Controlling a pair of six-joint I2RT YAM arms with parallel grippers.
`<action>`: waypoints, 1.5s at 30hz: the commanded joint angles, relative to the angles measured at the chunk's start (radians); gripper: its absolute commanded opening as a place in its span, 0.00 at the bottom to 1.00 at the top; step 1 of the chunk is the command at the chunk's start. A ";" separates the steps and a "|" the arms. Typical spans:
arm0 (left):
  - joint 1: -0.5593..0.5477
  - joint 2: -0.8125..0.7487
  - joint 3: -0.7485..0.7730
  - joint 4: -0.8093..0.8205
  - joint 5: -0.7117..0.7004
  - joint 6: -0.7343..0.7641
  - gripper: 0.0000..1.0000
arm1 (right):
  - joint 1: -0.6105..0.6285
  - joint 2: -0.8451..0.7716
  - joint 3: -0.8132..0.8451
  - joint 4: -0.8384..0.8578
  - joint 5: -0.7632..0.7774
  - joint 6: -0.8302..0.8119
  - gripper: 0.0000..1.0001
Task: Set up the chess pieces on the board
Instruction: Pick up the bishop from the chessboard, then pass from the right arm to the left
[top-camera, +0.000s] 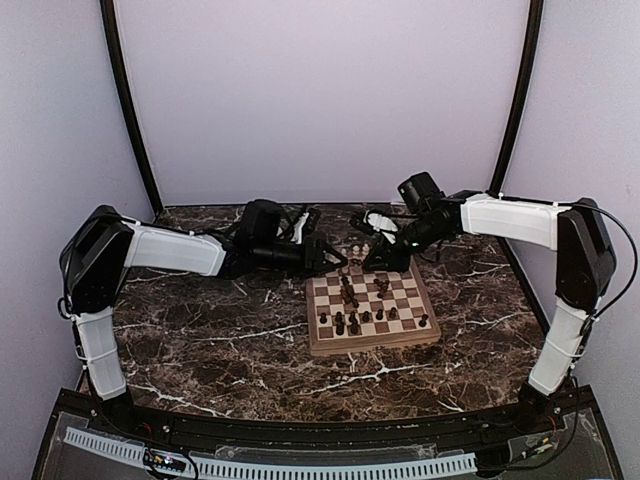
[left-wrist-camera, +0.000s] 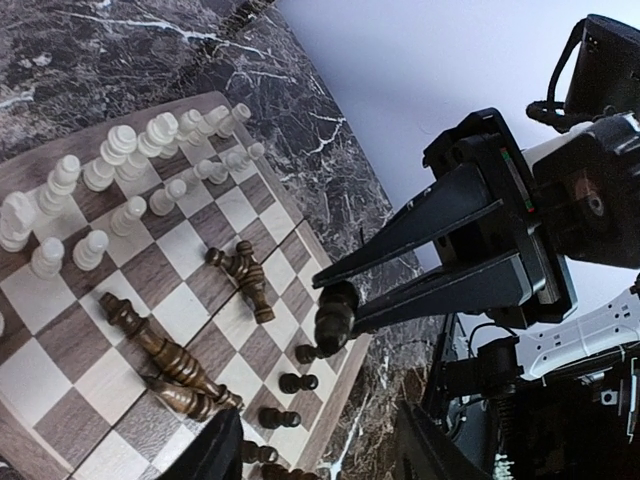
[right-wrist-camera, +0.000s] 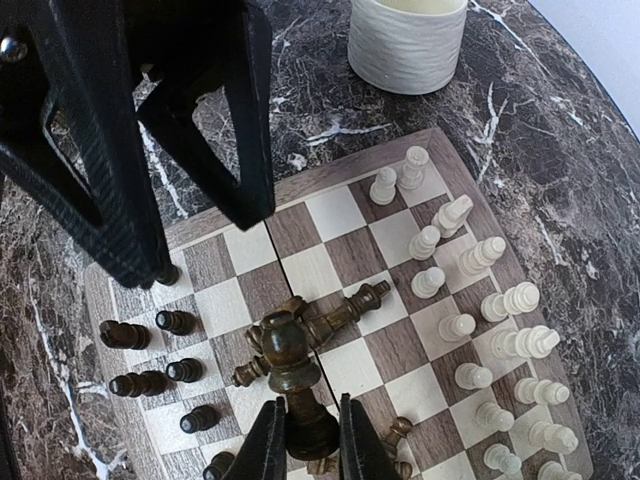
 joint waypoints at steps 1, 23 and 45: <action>-0.018 0.024 0.048 0.048 0.056 -0.030 0.51 | 0.001 -0.034 0.007 0.013 -0.037 0.012 0.10; -0.026 0.104 0.119 0.112 0.105 -0.087 0.27 | 0.012 -0.038 0.009 -0.027 -0.087 -0.020 0.10; -0.029 0.072 0.216 -0.125 0.069 0.124 0.07 | -0.157 -0.117 0.023 -0.180 -0.256 -0.036 0.44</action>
